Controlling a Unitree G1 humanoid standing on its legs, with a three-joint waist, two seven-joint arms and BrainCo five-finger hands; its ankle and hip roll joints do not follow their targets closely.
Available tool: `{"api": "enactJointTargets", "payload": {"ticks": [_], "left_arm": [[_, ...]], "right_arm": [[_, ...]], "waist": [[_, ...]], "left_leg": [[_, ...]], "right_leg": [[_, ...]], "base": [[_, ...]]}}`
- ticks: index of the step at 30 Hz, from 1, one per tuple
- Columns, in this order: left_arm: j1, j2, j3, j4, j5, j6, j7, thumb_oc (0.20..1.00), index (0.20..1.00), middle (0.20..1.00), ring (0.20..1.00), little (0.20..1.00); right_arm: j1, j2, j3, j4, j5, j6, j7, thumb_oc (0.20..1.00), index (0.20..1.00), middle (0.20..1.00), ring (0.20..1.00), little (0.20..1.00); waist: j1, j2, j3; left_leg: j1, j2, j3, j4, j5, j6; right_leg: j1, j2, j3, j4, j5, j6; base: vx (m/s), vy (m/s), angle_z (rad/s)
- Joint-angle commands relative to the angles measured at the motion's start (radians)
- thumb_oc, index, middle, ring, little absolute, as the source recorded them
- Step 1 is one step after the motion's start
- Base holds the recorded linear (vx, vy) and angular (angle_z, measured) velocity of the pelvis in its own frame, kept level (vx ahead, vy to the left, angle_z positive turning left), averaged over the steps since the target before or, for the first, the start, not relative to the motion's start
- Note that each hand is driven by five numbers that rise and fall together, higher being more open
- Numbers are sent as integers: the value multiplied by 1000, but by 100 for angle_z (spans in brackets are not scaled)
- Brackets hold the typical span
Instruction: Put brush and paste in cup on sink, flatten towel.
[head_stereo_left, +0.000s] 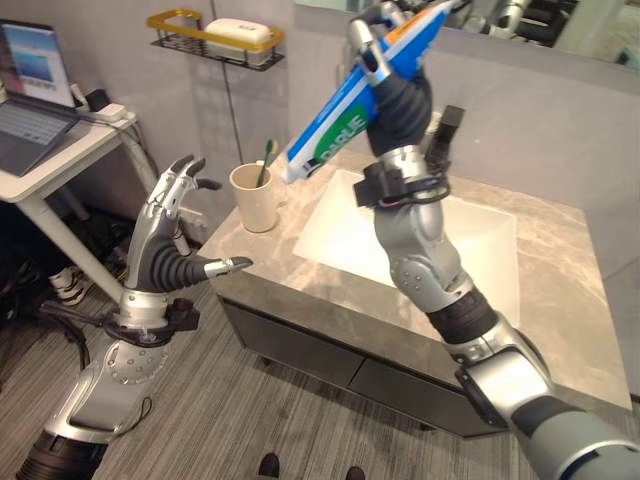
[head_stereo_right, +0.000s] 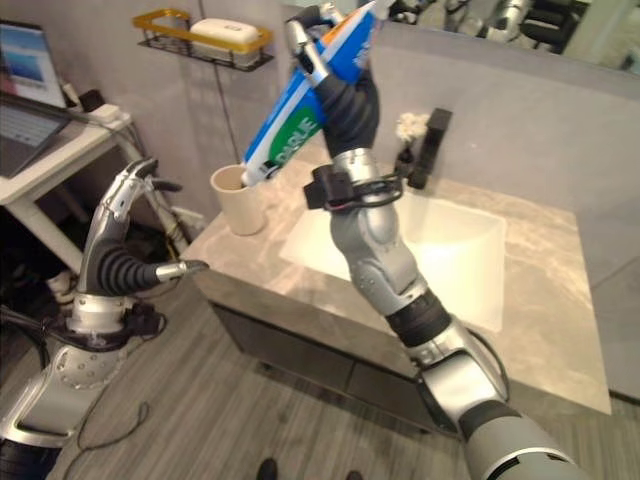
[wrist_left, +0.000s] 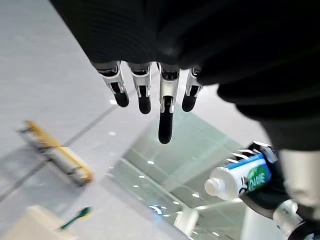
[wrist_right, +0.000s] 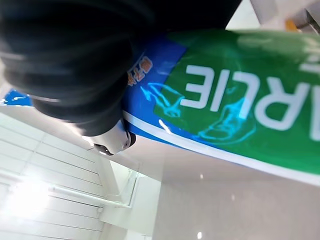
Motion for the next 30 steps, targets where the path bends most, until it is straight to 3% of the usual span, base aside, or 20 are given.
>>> {"api": "enactJointTargets", "payload": {"ticks": [1,4,9,12,19,23,30], "left_arm": [[41,13,-4,-34,-200,-60,-62,1000,1000,1000,1000,1000],[106,11,-37,-1,-336,-53,-154,1000,1000,1000,1000,1000],[168,157,-82,72,-307,-18,-251,1000,1000,1000,1000,1000],[168,195,-125,141,-314,-3,-275,1000,1000,1000,1000,1000],[293,86,-67,276,-603,63,-380,1000,1000,1000,1000,1000],[307,58,-49,290,-633,76,-398,1000,1000,1000,1000,1000],[316,43,-46,274,-616,89,-411,1000,1000,1000,1000,1000]], "right_arm": [[-177,-17,-62,27,-62,-75,-62,200,200,200,200,200],[-235,-64,-46,67,-110,-58,-89,200,200,200,200,200],[-350,-123,-44,195,-151,-49,-145,200,200,200,200,200],[-382,-126,-41,240,-166,-41,-171,200,200,200,200,200],[-395,-240,-10,218,-260,9,-157,200,200,200,200,200],[-380,-278,-1,203,-289,19,-150,200,200,200,200,200],[-349,-250,31,156,-328,42,-121,200,200,200,200,200]], "waist": [[22,-49,-10],[36,-51,-2],[82,-40,8],[96,-34,20],[130,-20,32],[131,-21,35],[120,-31,48]], "left_leg": [[33,-37,-8,8,-30,27],[13,-44,-24,8,-21,29],[-24,-69,-96,8,-2,33],[-52,-83,-130,8,11,34],[-88,-113,-200,8,31,37],[-95,-118,-206,8,33,38],[-101,-111,-179,8,25,40]], "right_leg": [[34,-86,-1,3,-8,46],[27,-90,-16,3,-4,50],[31,-105,-71,3,-7,59],[23,-113,-97,3,-3,61],[33,-128,-166,3,-13,69],[33,-131,-174,3,-15,72],[13,-131,-135,3,-7,72]], "base": [[-20,0,24],[-33,5,20],[6,21,39],[-14,24,50],[21,20,37],[35,19,18],[6,21,-11]]}}
